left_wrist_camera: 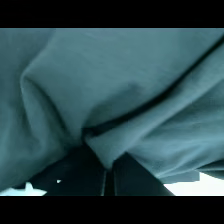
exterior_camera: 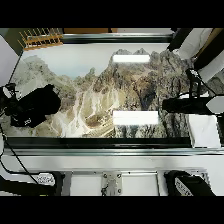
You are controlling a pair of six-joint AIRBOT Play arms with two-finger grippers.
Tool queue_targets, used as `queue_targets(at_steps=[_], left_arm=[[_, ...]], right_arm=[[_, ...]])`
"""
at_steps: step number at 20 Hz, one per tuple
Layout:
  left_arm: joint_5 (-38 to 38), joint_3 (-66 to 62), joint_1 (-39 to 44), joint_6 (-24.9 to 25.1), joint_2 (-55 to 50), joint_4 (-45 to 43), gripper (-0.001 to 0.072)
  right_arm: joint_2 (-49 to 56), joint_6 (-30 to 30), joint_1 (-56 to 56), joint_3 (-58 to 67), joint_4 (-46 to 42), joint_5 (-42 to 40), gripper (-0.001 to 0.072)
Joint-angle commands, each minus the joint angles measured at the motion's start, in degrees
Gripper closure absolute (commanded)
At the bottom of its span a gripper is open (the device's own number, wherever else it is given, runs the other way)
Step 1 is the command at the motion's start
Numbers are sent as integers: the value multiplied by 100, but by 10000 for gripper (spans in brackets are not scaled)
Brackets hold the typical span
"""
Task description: Fold the clothes and pants, and hang the long-sleeved shirts on hangers.
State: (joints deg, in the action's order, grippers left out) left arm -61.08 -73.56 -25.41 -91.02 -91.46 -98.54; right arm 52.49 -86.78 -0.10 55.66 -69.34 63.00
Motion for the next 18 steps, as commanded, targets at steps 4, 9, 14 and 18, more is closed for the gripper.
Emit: queue_targets(at_steps=[4,9,14,18], left_arm=[[-166,-4,1158,402,1054,1985,700],[-295,-4,3617,577,1989,2802,700],[358,-7,6102,557,1899,2758,700],[625,-4,6301,184,1725,2743,86]], right_arm=[[-2,0,4,7,2,2,696],[-2,0,4,7,22,2,696],[-4,-2,4,7,22,2,696],[-9,2,4,9,15,2,696]])
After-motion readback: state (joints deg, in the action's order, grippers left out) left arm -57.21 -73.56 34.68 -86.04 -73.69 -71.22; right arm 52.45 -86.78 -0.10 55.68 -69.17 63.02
